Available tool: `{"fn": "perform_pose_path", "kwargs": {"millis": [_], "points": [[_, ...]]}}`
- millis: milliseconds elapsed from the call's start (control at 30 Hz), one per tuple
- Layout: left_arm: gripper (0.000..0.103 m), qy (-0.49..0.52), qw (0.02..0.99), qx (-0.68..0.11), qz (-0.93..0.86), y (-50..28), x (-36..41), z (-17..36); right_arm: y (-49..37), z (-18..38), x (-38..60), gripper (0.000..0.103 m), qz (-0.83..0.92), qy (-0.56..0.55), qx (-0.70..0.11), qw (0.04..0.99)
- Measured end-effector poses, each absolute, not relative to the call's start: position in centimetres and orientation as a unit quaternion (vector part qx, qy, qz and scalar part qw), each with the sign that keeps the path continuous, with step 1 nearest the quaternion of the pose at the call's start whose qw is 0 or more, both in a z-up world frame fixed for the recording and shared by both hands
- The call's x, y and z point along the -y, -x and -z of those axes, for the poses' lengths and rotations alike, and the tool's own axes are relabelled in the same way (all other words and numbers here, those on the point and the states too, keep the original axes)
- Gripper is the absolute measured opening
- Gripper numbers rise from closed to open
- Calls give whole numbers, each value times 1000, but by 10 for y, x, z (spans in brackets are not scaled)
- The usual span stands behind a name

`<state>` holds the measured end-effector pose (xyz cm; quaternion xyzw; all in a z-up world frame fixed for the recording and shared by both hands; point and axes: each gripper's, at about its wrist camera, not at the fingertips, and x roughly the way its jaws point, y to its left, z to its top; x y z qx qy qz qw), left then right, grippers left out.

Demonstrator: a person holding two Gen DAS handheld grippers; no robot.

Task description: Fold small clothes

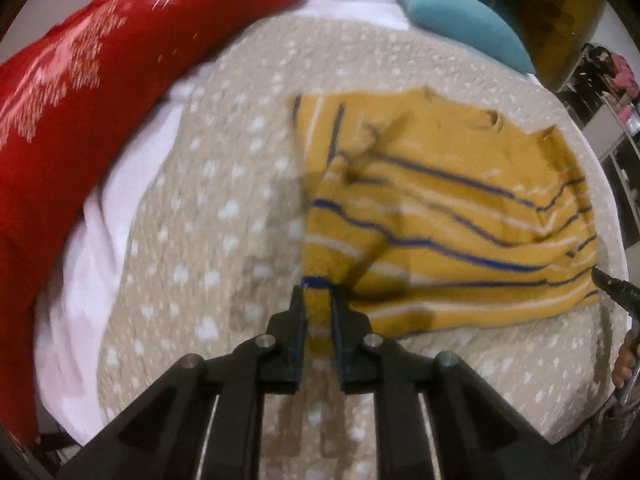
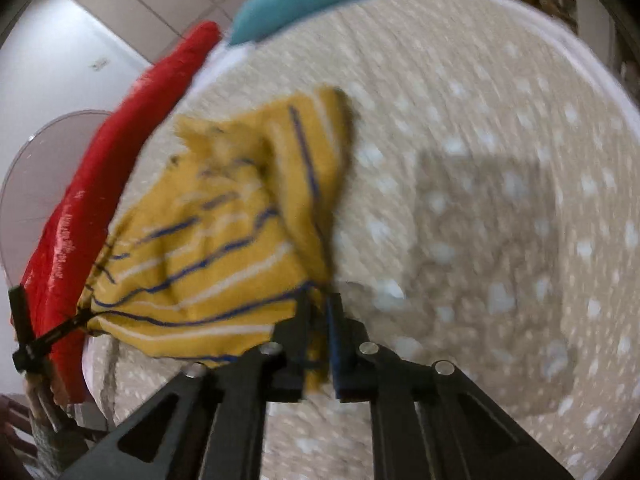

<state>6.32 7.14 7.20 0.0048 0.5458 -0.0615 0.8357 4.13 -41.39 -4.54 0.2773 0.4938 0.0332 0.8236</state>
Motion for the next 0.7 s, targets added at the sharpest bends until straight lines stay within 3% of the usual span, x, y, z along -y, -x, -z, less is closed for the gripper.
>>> {"fn": "perform_pose_path", "kwargs": {"millis": [100,267,400,533,600,700], "points": [[19,16,848,-527,50,-46,-82,-75,-27,30,415,19,-11,-250,-467,848],[68,106,895,-430,55,-25,-80,-97,-35,-24,389,20,-18,-169,-407,898],[71,162,908,-375,88,-30,-57,-97,-84,-36,353,20,-78,-166,-400,898],[71,144,919,-355,95,-40,-41,-83,-150,-11,319,20,-83,-153,-442,880],[71,136,926,-338,100,-37,-48,-80,-183,8,308,20,-42,-106,-474,873],[73,118,943,-303,74,-30,-67,-81,-222,28,305,12,34,-36,-498,866]]}}
